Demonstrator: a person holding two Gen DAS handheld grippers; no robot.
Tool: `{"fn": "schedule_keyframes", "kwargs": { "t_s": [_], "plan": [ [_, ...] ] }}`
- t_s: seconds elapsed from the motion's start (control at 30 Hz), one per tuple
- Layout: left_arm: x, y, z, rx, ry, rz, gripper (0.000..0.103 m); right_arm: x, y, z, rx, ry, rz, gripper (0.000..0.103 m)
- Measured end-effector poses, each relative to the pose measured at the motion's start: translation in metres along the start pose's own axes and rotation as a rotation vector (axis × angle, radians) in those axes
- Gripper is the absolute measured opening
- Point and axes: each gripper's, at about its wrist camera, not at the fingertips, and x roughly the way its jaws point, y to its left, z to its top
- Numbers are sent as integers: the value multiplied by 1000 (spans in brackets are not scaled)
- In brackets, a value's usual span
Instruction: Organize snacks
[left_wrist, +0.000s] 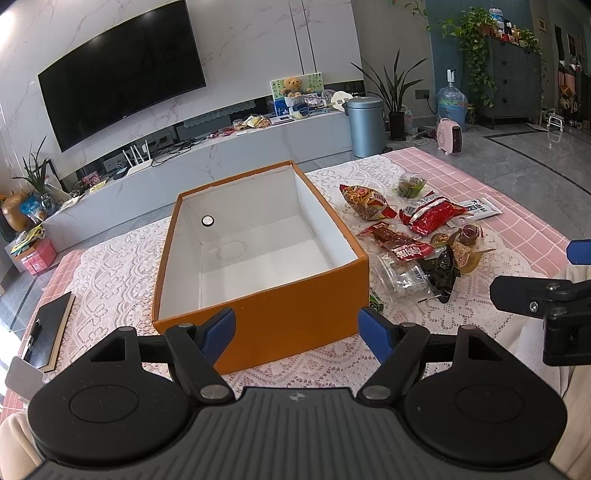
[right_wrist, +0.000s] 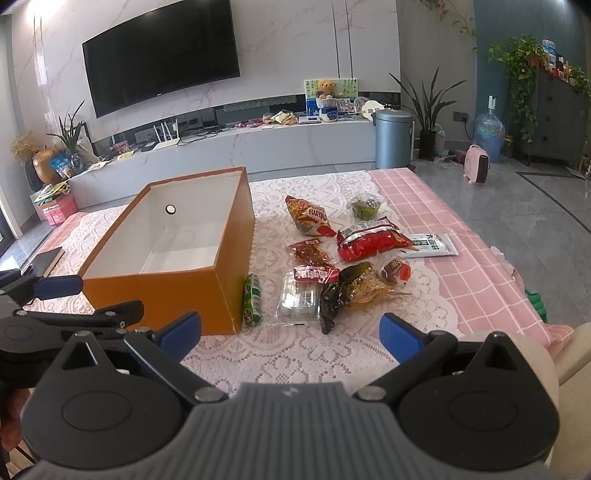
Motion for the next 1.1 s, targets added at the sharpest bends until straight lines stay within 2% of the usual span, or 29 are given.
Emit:
{"fn": "schedule_keyframes", "kwargs": {
  "t_s": [1.1],
  "plan": [
    [2,3,-3,-13,11,-2,89,8,4,-1,-7,28,-6,100]
  ]
}}
